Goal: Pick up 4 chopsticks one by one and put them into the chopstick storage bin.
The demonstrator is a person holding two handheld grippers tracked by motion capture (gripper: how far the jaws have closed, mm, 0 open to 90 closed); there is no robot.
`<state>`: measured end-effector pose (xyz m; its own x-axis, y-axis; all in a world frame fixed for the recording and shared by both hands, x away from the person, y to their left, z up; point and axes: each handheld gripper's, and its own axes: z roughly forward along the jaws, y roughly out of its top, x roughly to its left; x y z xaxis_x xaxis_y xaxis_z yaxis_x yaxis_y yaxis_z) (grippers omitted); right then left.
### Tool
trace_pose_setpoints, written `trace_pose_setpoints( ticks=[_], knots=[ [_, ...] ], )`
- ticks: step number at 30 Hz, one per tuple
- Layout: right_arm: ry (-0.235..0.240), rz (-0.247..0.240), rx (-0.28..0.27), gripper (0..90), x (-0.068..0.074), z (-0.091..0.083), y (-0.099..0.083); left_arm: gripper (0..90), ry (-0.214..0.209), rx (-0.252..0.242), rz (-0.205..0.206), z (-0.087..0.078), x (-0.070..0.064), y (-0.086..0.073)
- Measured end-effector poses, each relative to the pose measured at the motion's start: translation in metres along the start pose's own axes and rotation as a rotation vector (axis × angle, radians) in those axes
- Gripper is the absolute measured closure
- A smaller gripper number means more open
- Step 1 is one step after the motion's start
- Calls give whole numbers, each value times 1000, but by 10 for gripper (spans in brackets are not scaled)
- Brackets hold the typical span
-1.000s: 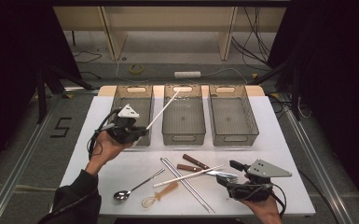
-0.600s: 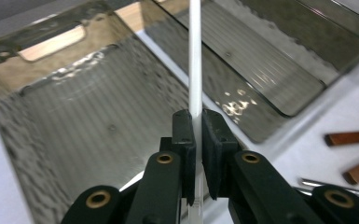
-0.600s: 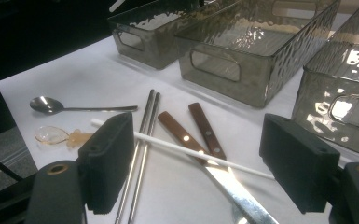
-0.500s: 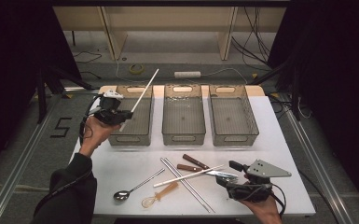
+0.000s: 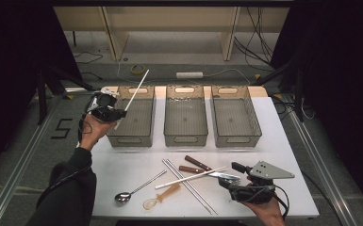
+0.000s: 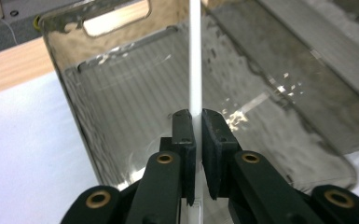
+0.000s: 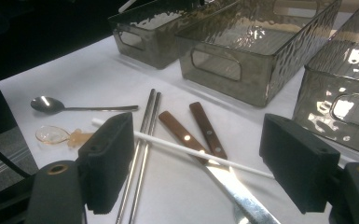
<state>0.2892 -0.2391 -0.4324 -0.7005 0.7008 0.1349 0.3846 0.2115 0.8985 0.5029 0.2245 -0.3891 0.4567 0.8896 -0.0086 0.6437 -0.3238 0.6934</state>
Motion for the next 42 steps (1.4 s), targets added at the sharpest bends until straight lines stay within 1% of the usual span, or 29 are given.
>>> trace_pose_setpoints(
  ticks=[7, 13, 20, 22, 25, 28, 29, 31, 32, 33, 34, 35, 36, 38, 39, 41, 42],
  knots=[
    [1, -2, 5, 273, 0, 1, 0, 836, 9, 26, -24, 10, 6, -9],
    [1, -2, 6, 273, 0, 1, 0, 836, 21, 44, -26, 15, 6, -12],
    [2, -2, 6, 274, 0, 1, 0, 834, 28, 71, -45, 21, 8, -14],
    [2, -1, 6, 274, 0, 1, 0, 833, 34, 74, -59, 23, 9, -15],
    [2, -1, 5, 274, 0, 0, 0, 814, 30, 76, -96, 25, 12, -17],
    [4, 0, 5, 274, 0, 0, 0, 710, 17, 77, -114, 23, 12, -18],
    [3, 0, 5, 274, 0, 0, 0, 658, 11, 74, -121, 21, 11, -19],
    [5, 0, 4, 274, 0, 0, 0, 537, -12, 76, -116, 17, 6, -19],
    [5, 0, 4, 274, 0, 0, 0, 537, -21, 65, -111, 14, 3, -19],
    [5, 0, 4, 273, 0, 0, 0, 513, -31, 52, -111, 11, 0, -20],
    [6, 3, 1, 274, 0, 0, 0, 457, -46, 42, -110, 7, -3, -21],
    [6, 3, 1, 274, 0, 0, 0, 457, -65, 32, -111, 4, -7, -22],
    [5, 3, 1, 274, 0, 0, 0, 431, -78, 16, -111, 2, -11, -23],
    [6, 2, 0, 273, 0, 0, 0, 392, -95, 39, -66, 0, -20, -22],
    [7, 2, -1, 273, 0, -1, 0, 378, -98, 27, -52, -3, -24, -22],
    [5, -1, -1, 273, 0, -1, 1, 356, -135, 24, -25, -7, -33, -22],
    [7, 0, -2, 273, 0, -1, 1, 340, -147, 27, -15, -9, -38, -23]
  ],
)
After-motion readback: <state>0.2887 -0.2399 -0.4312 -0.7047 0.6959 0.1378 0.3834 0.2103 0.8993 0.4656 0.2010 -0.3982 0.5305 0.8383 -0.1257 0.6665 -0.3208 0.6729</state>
